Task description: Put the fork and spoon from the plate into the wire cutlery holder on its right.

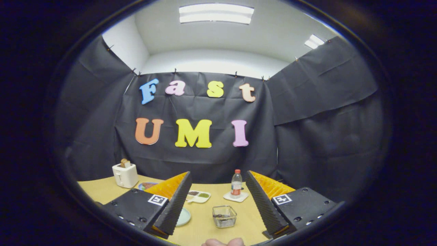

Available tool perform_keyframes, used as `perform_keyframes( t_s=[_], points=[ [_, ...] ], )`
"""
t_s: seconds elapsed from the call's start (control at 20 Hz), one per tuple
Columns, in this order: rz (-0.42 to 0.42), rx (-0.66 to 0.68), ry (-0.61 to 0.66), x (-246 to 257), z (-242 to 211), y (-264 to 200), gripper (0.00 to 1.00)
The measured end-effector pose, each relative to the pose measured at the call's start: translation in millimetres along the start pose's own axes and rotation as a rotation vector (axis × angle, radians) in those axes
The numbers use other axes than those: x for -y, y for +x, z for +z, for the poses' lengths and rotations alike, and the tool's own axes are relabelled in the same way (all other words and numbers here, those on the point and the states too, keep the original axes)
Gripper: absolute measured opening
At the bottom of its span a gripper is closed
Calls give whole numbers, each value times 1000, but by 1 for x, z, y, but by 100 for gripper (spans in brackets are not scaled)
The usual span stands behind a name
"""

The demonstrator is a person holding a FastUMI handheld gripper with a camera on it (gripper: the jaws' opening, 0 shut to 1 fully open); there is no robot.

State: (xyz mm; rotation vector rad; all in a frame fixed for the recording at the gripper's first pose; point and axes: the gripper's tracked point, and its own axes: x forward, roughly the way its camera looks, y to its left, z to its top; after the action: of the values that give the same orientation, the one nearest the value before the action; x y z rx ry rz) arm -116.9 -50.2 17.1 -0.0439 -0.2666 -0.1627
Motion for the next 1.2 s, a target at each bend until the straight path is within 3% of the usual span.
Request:
perform_keyframes(
  t_s=[0.45,1.2],
  points=[
    [71,-41,26,-41,-11,-6,95],
    [43,-76,68,-37,-24,42,95]
  ],
)
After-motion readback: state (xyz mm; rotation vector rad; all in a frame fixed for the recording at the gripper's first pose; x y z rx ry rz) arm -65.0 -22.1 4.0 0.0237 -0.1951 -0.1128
